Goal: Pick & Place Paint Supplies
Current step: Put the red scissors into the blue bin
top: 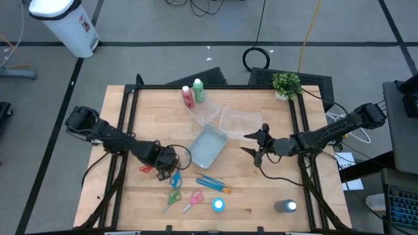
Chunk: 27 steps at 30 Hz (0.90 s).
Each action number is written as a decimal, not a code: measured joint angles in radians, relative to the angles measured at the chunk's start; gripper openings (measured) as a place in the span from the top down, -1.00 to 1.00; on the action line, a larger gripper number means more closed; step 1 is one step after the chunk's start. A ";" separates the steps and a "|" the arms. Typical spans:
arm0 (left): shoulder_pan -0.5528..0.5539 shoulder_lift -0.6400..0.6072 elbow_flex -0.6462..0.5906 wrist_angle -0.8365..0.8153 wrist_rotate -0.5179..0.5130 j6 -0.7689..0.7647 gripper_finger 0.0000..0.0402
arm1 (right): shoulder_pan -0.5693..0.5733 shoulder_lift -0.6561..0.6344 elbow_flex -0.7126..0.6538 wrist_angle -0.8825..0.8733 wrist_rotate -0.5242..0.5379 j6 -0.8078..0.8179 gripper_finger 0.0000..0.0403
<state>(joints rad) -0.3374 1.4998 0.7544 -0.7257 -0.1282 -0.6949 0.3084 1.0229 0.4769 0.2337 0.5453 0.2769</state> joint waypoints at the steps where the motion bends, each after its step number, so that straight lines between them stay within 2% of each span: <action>1: 0.005 -0.003 0.029 -0.005 -0.015 0.012 0.98 | 0.000 0.000 0.000 0.000 0.000 0.000 -0.25; 14: 0.055 -0.006 0.406 -0.034 -0.093 0.233 0.99 | 0.000 0.000 0.000 0.000 0.000 0.011 -0.25; 19: 0.055 -0.007 0.529 -0.004 -0.201 0.306 0.99 | 0.000 0.000 0.000 0.000 0.000 0.011 -0.25; 23: 0.058 -0.008 0.540 0.155 -0.309 0.394 0.99 | 0.000 0.000 0.000 0.000 0.000 0.011 -0.25; 27: 0.071 -0.008 0.476 0.403 -0.314 0.474 0.99 | 0.000 0.000 0.000 0.000 0.000 0.011 -0.25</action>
<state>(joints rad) -0.2661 1.4914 1.2308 -0.3227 -0.4426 -0.2208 0.3084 1.0229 0.4767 0.2337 0.5453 0.2878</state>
